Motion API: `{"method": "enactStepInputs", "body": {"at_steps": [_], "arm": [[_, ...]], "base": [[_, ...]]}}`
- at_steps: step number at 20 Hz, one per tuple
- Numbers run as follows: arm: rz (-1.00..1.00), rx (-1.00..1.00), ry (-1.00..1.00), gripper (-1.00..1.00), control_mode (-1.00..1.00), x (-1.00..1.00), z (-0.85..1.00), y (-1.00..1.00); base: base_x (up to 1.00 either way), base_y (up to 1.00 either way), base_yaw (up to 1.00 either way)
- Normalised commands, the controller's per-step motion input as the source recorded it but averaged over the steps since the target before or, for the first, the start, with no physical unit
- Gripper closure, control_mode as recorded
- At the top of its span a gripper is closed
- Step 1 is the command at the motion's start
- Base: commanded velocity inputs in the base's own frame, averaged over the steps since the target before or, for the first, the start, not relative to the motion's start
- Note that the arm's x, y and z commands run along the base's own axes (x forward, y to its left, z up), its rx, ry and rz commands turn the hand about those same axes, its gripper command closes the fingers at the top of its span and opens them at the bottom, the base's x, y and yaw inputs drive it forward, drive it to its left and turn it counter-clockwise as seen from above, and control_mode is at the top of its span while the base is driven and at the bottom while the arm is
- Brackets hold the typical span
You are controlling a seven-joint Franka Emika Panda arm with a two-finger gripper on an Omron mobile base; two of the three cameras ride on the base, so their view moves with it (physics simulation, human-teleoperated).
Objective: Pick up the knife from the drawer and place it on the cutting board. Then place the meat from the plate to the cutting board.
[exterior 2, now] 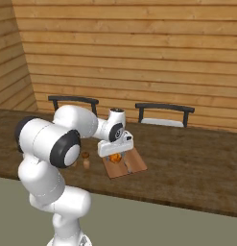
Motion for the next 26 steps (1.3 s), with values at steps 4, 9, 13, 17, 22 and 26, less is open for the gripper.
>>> {"method": "enactStepInputs", "body": {"at_steps": [4,9,13,17,22,26], "arm": [[0.00,0.00,0.00,-1.00,-1.00,0.00,0.05,0.00],[0.00,-0.03,0.01,-1.00,-1.00,0.00,0.25,0.04],[0.00,-0.04,0.01,-1.00,-1.00,0.00,0.44,0.00],[0.00,-0.07,0.00,-1.00,-1.00,0.00,0.43,0.06],[0.00,-0.08,0.00,-1.00,-1.00,-0.01,0.37,0.20],[0.00,-0.09,-0.01,-1.00,-1.00,-0.20,0.45,0.34]], "base": [[0.00,0.00,0.00],[0.00,0.00,0.00],[0.00,0.00,0.00],[0.00,0.00,0.00],[0.00,0.00,0.00],[0.00,0.00,0.00]]}}
